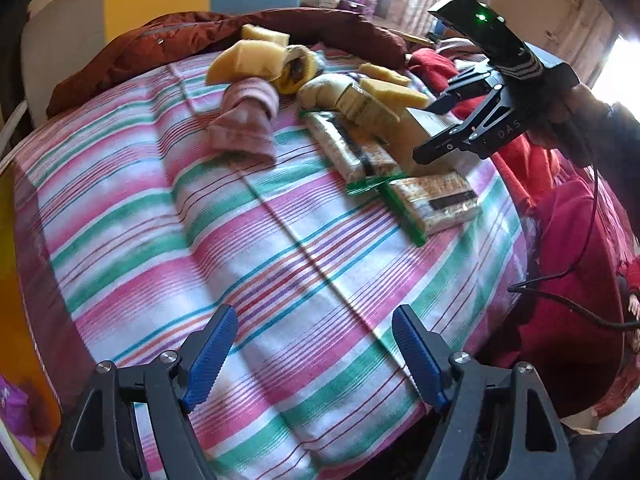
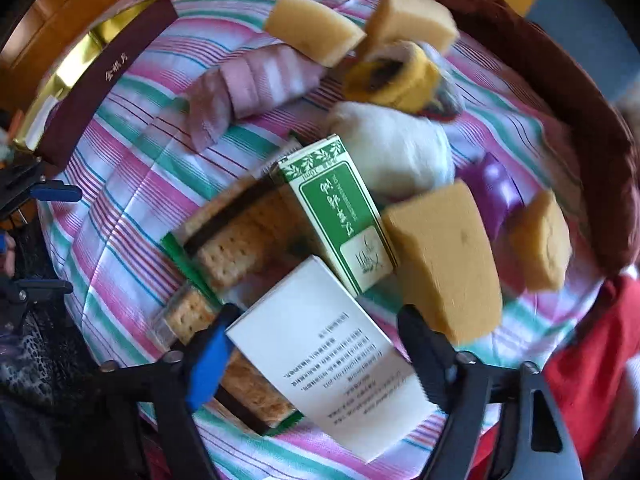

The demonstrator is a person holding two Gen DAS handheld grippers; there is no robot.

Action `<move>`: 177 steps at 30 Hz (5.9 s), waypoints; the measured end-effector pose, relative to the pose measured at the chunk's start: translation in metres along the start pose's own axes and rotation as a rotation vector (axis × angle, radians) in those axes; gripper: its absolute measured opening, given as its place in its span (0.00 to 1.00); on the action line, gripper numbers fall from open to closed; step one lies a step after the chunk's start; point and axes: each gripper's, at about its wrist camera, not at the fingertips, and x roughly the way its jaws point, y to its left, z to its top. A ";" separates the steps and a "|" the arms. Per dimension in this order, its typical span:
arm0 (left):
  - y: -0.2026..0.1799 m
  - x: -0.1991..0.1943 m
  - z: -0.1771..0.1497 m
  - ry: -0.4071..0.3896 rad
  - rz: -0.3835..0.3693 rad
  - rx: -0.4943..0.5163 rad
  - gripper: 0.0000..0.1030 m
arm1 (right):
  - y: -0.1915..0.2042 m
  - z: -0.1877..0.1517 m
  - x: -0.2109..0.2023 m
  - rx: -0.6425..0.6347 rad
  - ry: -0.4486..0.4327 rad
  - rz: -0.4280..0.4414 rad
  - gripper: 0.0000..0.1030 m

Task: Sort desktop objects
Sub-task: 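Grasp the white printed box with the right tool while the left tool grasps a cracker packet, then carry the white box and cracker packet into the gold tray and release both, then withdraw both tools from the tray back toward the pile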

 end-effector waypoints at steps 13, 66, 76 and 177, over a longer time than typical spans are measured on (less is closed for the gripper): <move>-0.090 0.028 0.057 -0.027 -0.102 0.541 0.79 | -0.055 -0.084 -0.012 0.432 -0.139 0.029 0.56; -0.041 0.011 0.010 -0.094 0.021 0.159 0.46 | -0.089 -0.133 -0.071 0.586 -0.290 0.028 0.49; 0.020 -0.060 0.003 -0.247 0.117 -0.046 0.46 | 0.040 -0.037 -0.078 0.500 -0.420 0.095 0.49; 0.099 -0.140 -0.074 -0.315 0.378 -0.313 0.64 | 0.095 0.014 -0.059 0.775 -0.527 -0.097 0.99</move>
